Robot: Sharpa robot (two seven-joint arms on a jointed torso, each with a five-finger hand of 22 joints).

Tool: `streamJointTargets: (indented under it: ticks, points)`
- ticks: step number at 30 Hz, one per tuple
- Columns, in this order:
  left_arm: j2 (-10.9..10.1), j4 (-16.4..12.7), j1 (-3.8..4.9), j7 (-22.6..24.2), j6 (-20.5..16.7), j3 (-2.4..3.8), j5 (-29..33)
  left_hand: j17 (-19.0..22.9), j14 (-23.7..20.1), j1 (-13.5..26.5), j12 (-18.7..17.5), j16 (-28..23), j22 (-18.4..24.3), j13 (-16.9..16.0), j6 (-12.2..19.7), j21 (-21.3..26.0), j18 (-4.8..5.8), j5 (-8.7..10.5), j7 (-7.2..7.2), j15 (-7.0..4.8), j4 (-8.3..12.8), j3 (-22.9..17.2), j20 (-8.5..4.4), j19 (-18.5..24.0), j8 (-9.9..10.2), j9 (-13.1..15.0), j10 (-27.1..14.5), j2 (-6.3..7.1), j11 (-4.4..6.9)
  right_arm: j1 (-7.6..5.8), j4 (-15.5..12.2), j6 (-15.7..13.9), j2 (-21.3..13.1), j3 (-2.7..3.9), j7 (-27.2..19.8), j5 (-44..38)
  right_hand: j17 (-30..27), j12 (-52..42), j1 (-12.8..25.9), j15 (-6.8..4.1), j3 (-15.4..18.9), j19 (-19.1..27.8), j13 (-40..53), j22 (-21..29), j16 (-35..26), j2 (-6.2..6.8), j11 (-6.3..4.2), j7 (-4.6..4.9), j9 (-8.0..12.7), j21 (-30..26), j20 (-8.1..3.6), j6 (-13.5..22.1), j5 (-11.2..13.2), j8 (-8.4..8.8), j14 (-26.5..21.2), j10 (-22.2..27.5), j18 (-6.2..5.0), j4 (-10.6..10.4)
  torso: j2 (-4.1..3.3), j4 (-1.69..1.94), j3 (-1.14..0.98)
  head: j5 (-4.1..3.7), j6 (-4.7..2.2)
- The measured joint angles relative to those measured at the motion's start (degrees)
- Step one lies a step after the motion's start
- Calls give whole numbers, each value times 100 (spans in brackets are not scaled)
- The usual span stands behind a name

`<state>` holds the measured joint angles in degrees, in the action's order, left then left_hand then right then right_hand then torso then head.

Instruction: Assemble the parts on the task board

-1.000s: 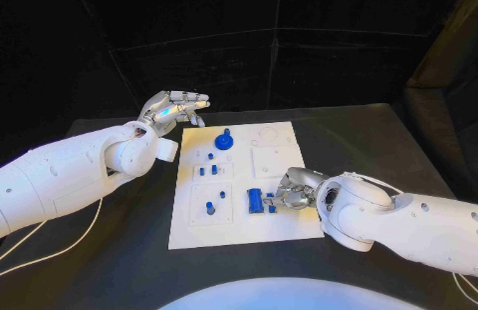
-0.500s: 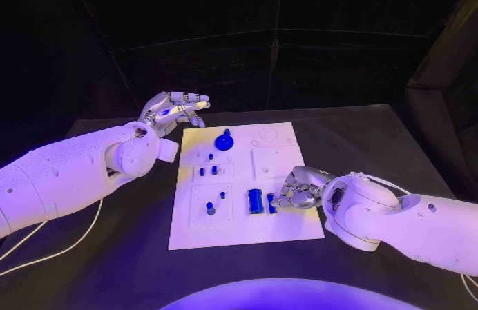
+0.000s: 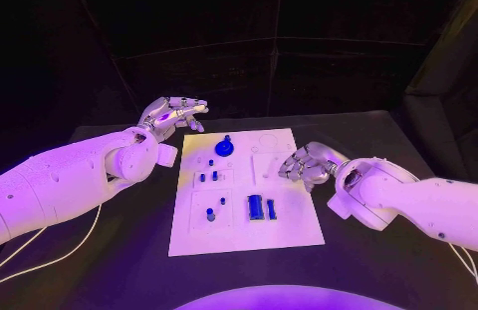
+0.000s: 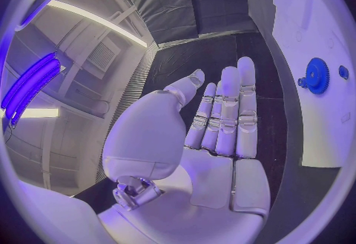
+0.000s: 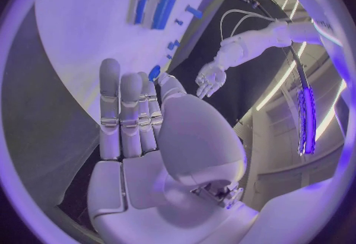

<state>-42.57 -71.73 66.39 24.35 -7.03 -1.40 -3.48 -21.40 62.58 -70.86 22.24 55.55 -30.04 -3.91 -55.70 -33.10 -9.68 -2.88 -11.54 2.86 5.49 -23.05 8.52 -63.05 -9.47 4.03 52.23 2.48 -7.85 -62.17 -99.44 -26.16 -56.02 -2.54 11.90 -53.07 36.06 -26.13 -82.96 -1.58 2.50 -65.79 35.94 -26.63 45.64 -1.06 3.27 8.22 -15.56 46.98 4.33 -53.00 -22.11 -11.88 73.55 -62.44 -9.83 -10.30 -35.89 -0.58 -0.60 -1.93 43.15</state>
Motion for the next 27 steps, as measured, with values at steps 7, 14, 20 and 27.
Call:
streamJointTargets:
  ticks: [7, 14, 20, 27]
  points:
    - [148, 277, -18, 122, -95, 0, 316, 841, -761, 152, -74, -1736, 660, 39, -30, 1060, 0, 0, 30, 193, -306, 306, 212, 1014, -11, -21, 366, 7, 2, -232, 1399, 45, 581, 2, -1679, 2360, -1679, 1633, -242, 608, -664, 965, -1792, 1401, -2669, 266, 417, 257, 393, -2211, 530, 50, 518, 434, -1216, 397, 1, 36, 141, -10, 30, -56, -243]
    - [490, 781, -63, 224, -184, 1, 667, 1491, -1268, 157, -817, -3313, 1389, 38, 141, 2183, -2, 0, 9, 622, -411, 602, 612, 2216, 289, -28, 121, 0, -225, -270, 2883, 371, 1449, 1, -2820, 3630, -2663, 2139, 236, 928, -455, 1171, -2678, 2099, -3793, 329, 535, 257, 776, -3334, 932, 50, 1059, 795, -1589, 502, 2, 379, 327, -46, 69, -79, -567]
    - [823, 1201, -95, 300, -271, 4, 873, 1730, -1405, 75, -1251, -4013, 1685, 38, 227, 2511, -2, 0, 81, 720, -469, 850, 816, 2554, 480, -28, 15, -83, -330, -277, 3780, 664, 2017, 4, -3341, 4148, -3066, 2224, 497, 970, -203, 1090, -3096, 2293, -4155, 140, 596, 279, 1030, -3793, 1012, 72, 1059, 811, -1400, 522, 2, 739, 436, -57, 82, -64, -763]
    - [998, 1458, -142, 359, -340, 4, 1013, 1750, -1260, -16, -1417, -4293, 1780, 38, 194, 2511, -2, 0, 47, 720, -478, 984, 798, 2535, 526, -27, 93, -173, -340, -275, 4124, 910, 2294, 5, -3624, 4400, -3206, 2224, 591, 969, -131, 987, -3219, 2293, -4184, 46, 637, 278, 1134, -3941, 1018, 72, 1059, 811, -1275, 481, 2, 949, 478, -57, 61, -25, -886]
